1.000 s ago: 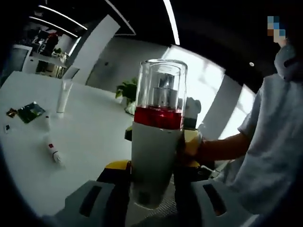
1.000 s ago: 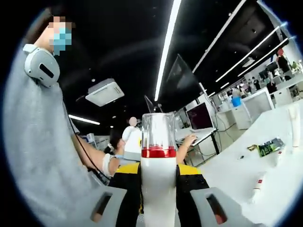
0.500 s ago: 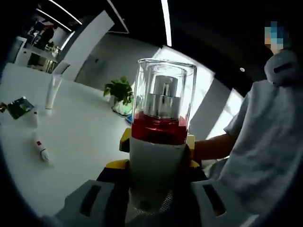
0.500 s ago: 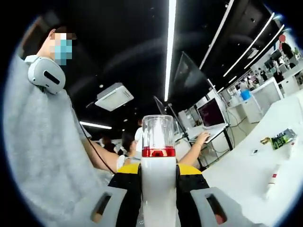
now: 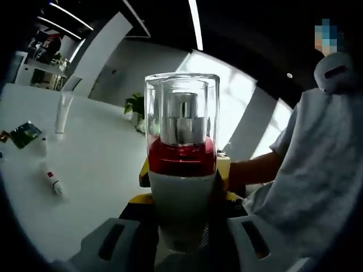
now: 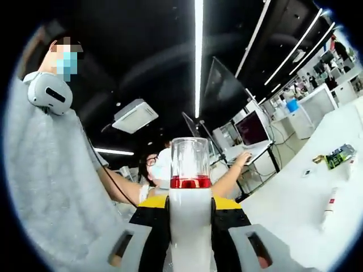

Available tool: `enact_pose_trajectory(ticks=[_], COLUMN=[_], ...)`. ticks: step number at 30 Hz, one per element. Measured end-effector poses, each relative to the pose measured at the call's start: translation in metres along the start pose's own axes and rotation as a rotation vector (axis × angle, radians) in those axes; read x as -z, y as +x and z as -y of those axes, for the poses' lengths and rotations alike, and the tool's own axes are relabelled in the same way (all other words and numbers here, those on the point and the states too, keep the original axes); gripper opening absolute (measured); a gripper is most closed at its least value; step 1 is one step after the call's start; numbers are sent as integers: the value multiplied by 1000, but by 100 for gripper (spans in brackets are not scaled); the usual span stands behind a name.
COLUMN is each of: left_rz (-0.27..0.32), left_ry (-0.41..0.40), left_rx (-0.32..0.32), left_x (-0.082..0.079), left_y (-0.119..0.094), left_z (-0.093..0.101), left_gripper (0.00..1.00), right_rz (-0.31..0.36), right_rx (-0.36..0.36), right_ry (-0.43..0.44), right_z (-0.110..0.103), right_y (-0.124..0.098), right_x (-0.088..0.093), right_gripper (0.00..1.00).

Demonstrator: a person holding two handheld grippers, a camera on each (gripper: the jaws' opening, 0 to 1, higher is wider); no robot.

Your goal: Arrange the skincare products in the storage area until every visible bottle or jar stands upright without overlapping.

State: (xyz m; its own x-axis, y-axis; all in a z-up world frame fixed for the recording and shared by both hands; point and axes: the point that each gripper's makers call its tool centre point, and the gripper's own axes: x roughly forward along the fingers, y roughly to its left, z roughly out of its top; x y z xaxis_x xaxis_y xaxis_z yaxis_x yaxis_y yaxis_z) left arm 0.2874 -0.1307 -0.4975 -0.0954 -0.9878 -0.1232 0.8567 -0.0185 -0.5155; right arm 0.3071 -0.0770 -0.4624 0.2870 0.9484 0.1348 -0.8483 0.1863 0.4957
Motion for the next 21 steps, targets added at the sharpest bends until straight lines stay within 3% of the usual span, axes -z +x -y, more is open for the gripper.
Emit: enact_pose_trajectory(ticks=[11,21], left_rz=[-53,-104], left_ry=[44,99], left_rx=[-92,-232], left_x=[9,17], left_y=[-1,0], left_z=[-15,-35], left_gripper=[30,30], right_rz=[-37,-70], right_rx=[56,138], right_ry=[-1,-36], right_z=[12,24], right_y=[1,0], right_x=[8,12], right_gripper=[23,26])
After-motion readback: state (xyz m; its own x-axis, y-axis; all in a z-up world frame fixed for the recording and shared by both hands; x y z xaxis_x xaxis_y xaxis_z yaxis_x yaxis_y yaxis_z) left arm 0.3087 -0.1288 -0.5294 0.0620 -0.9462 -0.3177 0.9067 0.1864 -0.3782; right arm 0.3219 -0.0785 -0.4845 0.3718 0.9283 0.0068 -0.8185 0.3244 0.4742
